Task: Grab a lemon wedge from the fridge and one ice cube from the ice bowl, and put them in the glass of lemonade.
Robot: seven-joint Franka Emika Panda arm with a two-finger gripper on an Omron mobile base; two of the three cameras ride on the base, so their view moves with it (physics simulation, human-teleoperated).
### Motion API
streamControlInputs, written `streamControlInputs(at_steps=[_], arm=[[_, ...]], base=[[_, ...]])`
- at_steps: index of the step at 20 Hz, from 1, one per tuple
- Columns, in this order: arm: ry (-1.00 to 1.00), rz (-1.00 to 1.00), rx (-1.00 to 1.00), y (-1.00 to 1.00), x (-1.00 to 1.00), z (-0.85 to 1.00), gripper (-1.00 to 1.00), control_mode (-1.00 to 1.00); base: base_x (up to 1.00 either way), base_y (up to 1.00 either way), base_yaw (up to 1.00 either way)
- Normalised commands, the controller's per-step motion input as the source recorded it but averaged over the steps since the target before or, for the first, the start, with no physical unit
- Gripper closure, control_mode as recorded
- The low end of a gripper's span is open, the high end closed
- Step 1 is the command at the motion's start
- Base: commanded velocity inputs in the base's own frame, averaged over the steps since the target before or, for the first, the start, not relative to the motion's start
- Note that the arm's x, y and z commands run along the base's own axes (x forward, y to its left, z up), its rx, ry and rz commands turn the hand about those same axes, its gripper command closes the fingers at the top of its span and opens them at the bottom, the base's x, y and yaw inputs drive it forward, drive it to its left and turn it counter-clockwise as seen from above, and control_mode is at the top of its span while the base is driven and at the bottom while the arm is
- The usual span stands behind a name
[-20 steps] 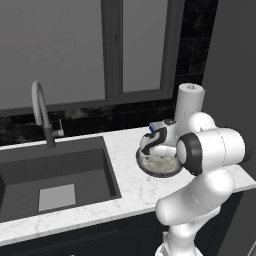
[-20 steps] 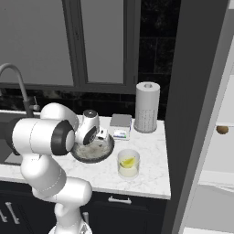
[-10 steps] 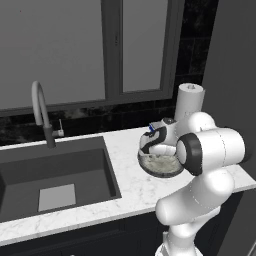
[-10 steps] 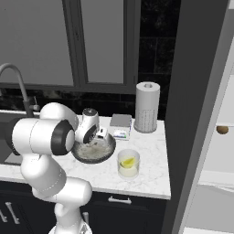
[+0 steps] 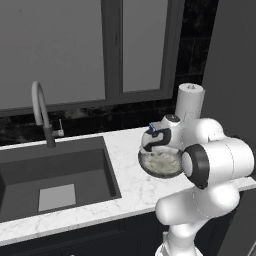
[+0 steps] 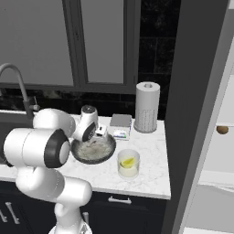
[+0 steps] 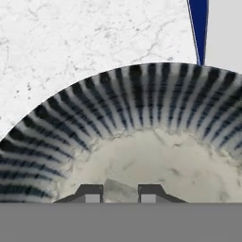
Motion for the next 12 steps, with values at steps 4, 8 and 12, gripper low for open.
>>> streamControlInputs(at_steps=[4, 8, 12], arm=[[0.00, 0.00, 0.00, 0.00, -0.06, 0.96, 1.00, -1.00], [0.00, 0.00, 0.08, 0.00, -0.01, 0.58, 1.00, -1.00], [0.00, 0.00, 0.08, -0.01, 0.00, 0.25, 1.00, -1.00]], base=[[0.00, 0.00, 0.00], [0.00, 0.00, 0.00], [0.00, 0.00, 0.00]])
